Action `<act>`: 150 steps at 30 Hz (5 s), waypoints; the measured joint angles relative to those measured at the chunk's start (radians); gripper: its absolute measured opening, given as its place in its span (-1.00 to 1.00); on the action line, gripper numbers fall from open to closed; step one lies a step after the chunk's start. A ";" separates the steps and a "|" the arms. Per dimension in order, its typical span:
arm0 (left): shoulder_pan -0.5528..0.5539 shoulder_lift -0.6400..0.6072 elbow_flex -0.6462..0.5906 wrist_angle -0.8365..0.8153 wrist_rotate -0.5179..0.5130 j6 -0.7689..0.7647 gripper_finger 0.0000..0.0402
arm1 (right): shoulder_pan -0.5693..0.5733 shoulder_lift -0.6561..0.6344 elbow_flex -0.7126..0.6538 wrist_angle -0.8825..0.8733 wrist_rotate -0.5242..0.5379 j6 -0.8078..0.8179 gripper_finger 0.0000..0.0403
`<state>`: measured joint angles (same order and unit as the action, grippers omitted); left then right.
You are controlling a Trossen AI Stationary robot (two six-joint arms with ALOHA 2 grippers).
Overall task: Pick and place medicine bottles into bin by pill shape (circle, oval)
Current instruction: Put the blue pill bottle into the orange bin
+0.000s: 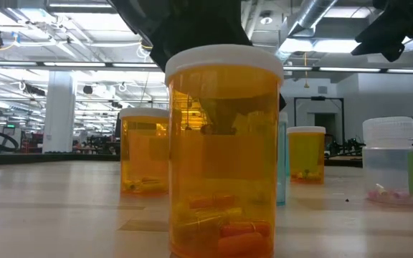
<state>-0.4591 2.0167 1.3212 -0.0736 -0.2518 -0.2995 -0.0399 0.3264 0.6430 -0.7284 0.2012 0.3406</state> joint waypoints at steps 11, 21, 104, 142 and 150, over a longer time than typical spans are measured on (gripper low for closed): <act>0.000 0.000 0.000 0.000 0.009 -0.015 -0.42 | 0.000 0.000 0.000 0.000 0.001 0.000 -0.13; 0.000 -0.001 0.092 -0.117 -0.048 -0.060 -0.53 | 0.000 0.000 0.000 -0.005 0.001 0.000 -0.13; 0.152 0.237 0.330 -0.403 0.533 1.063 -0.05 | 0.000 0.000 0.000 -0.050 -0.043 0.018 -0.13; 0.171 0.007 0.455 -0.541 0.257 0.423 -0.48 | 0.000 0.000 0.000 0.056 -0.047 0.077 -0.13; 0.208 -0.137 0.455 -0.394 0.044 0.312 -0.48 | 0.000 0.008 0.000 0.312 -0.118 0.047 -0.13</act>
<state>-0.2510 1.8797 1.7763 -0.4680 -0.2079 0.0130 -0.0399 0.3341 0.6434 -0.4163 0.0835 0.3877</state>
